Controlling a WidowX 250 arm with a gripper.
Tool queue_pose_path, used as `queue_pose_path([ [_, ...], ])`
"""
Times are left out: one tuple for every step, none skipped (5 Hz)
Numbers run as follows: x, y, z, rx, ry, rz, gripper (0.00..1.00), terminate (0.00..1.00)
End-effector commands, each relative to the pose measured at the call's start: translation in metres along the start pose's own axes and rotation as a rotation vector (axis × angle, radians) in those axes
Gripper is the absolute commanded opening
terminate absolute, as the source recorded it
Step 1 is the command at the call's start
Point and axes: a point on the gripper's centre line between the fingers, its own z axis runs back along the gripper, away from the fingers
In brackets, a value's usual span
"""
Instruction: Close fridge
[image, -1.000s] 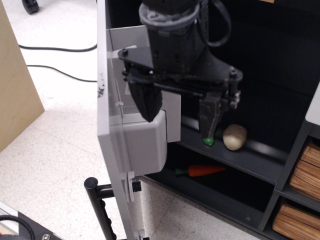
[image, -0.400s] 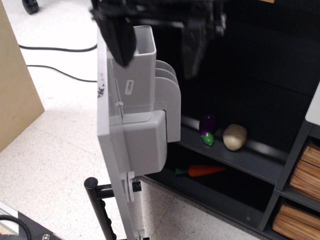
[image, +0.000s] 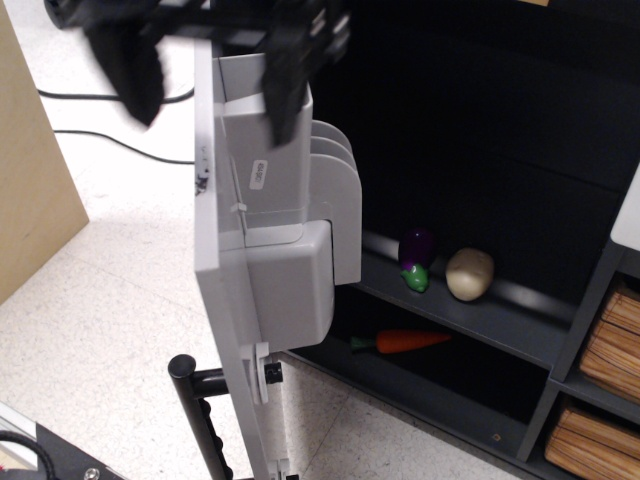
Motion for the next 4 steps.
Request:
queue_pose_path([
  [-0.001, 0.007, -0.024, -0.09, -0.007, 0.07, 1.0, 0.0],
  [0.006, -0.007, -0.025, -0.193, -0.028, 0.095, 1.0, 0.0],
  [0.018, -0.019, -0.025, -0.238, -0.044, 0.126, 1.0, 0.0],
  [0.029, -0.037, -0.036, -0.245, -0.041, 0.132, 1.0, 0.0],
])
